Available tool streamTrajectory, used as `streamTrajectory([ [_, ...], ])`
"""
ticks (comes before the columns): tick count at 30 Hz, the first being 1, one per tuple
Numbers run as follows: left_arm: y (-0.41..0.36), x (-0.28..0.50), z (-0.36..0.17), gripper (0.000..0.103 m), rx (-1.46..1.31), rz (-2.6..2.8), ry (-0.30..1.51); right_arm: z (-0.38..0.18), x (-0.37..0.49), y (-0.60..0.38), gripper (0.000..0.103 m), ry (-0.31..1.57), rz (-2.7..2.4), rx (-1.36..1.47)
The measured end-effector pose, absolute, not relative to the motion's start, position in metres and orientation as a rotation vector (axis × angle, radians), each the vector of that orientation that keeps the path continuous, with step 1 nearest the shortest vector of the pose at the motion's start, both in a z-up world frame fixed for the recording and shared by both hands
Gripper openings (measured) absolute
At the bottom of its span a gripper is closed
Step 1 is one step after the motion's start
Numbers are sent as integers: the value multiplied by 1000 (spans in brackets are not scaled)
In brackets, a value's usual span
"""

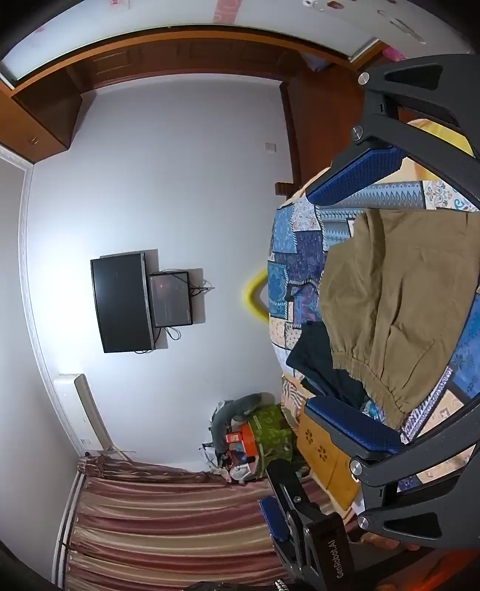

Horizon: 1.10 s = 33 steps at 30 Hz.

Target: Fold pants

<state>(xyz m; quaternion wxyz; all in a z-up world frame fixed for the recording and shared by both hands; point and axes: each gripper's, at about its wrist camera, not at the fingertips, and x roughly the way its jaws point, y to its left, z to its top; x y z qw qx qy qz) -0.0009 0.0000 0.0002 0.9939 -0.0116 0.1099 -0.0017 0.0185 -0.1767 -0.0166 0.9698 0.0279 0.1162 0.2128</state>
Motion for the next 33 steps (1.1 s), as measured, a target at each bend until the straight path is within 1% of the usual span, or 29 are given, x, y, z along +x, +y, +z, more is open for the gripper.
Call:
streamTrajectory([
  [33, -4, -1, -2, 103, -9, -11, 232, -20, 24, -179, 102, 239, 424, 54],
])
